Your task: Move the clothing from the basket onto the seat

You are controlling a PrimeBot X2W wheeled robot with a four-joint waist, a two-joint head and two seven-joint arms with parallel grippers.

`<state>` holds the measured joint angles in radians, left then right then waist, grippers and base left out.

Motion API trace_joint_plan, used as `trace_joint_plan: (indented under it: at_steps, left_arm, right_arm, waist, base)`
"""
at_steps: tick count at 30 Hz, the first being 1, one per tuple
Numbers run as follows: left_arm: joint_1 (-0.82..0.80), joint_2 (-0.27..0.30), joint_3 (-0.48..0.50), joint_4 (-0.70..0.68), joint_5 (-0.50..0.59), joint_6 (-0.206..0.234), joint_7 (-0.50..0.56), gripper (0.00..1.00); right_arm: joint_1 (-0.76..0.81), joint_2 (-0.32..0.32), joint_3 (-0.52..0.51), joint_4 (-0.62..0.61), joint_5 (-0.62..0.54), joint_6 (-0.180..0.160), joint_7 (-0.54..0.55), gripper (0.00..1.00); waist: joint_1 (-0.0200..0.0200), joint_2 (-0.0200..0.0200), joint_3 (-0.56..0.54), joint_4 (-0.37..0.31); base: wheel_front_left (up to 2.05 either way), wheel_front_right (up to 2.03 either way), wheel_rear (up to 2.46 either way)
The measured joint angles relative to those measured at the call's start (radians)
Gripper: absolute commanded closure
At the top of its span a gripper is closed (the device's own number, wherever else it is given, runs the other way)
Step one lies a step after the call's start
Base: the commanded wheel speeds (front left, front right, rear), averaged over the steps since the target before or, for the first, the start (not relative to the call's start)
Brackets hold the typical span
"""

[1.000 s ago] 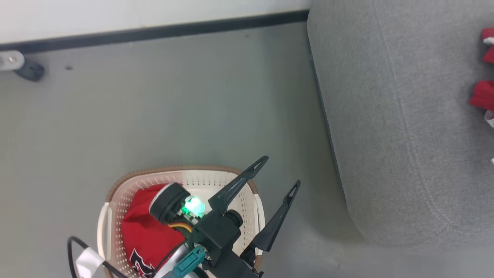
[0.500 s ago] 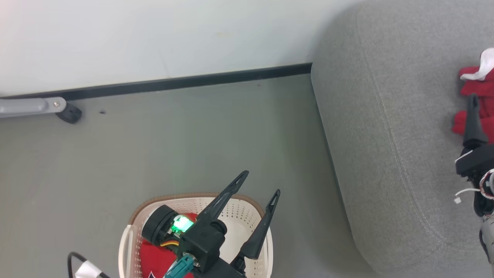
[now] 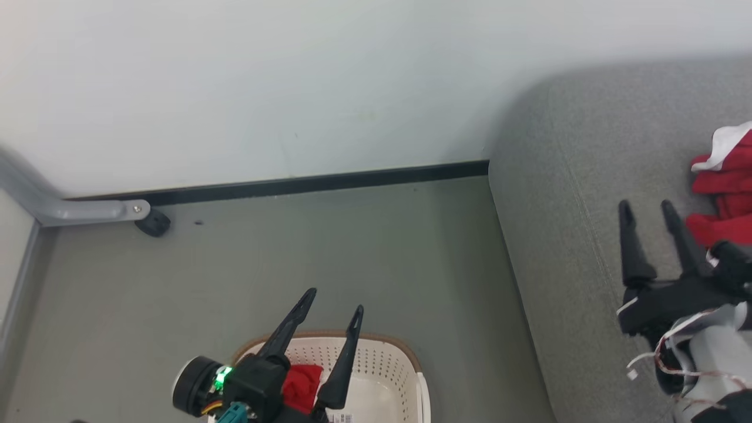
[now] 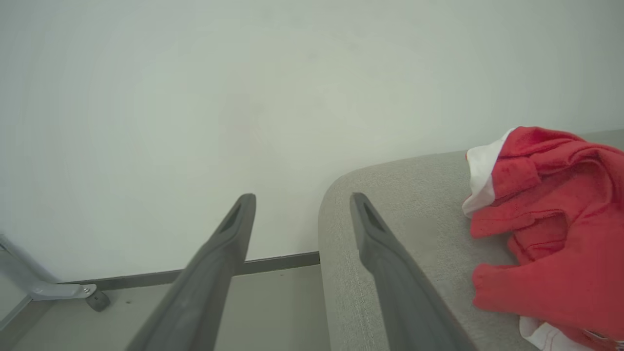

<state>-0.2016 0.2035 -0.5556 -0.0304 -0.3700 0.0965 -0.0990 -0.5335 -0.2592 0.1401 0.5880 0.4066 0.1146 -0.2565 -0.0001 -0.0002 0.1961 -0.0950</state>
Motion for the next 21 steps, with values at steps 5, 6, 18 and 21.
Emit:
trace_joint_plan:
  at_steps: [5, 6, 18, 21]
  left_arm:
    - [0.045, 0.012, 0.039, 0.016, -0.004, 0.011, 0.000, 0.00]
    - [0.054, 0.014, 0.047, 0.017, -0.005, 0.011, 0.000, 0.00]
    - [0.148, 0.011, 0.155, 0.063, -0.007, 0.027, -0.001, 0.00]
    - [0.178, 0.010, 0.184, 0.080, -0.007, 0.027, -0.001, 0.00]
  right_arm:
    - [0.087, 0.023, 0.024, -0.078, -0.025, -0.002, 0.000, 0.00]
    - [0.103, 0.024, 0.027, -0.093, -0.030, -0.008, 0.000, 0.00]
    - [0.257, 0.043, 0.062, -0.225, -0.048, -0.029, 0.000, 0.00]
    - [0.291, 0.049, 0.066, -0.253, -0.048, -0.037, 0.000, 0.00]
  waist:
    - [-0.0001, 0.0001, -0.046, 0.008]
    - [-0.0001, 0.0001, -0.054, 0.010]
    - [0.0000, 0.0001, -0.136, 0.027]
    - [0.0000, 0.0001, -0.155, 0.029]
  base:
    - [0.00, 0.00, 0.00]
    - [0.00, 0.00, 0.00]
    - [0.00, 0.00, 0.00]
    - [0.00, 0.00, 0.00]
